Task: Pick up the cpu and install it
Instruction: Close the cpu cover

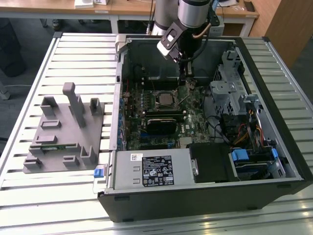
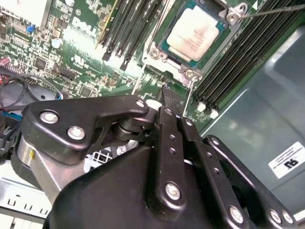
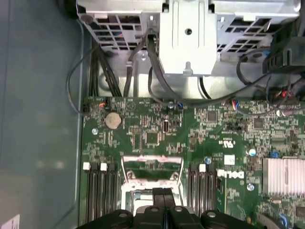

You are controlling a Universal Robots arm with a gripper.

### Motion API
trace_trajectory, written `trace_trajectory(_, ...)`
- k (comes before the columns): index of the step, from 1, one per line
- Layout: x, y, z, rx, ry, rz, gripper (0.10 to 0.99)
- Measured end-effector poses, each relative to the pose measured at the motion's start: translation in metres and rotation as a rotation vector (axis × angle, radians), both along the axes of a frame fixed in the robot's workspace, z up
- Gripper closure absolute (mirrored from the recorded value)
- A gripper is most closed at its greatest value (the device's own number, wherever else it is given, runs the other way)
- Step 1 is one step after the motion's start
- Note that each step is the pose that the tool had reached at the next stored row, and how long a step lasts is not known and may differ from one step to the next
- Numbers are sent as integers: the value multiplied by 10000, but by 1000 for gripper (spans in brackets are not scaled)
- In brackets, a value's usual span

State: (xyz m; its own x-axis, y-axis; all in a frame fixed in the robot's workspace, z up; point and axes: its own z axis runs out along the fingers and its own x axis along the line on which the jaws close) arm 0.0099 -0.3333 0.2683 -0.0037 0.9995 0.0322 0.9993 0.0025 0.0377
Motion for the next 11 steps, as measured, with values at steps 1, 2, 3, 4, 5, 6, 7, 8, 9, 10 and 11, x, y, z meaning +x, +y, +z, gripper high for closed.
trace_trajectory(1, 10, 0, 0, -1, 14, 0, 980)
trace_trajectory(2, 19, 0, -1, 0, 34, 0, 980)
trace_trajectory(3, 34, 0, -2, 1, 60, 0, 980)
trace_trajectory(4, 57, 0, -4, 3, 99, -1, 980)
trace_trajectory(5, 85, 0, -5, 2, 146, 2, 980)
trace_trajectory(6, 110, 0, -6, 0, 173, 14, 980)
trace_trajectory(7, 128, 0, -9, 0, 183, 30, 980)
trace_trajectory(8, 144, 0, -11, 0, 188, 46, 980)
trace_trajectory(9, 158, 0, -13, 0, 189, 62, 980)
trace_trajectory(10, 164, 0, -13, -3, 191, 109, 980)
trace_trajectory(11, 168, 0, -16, -2, 190, 199, 980)
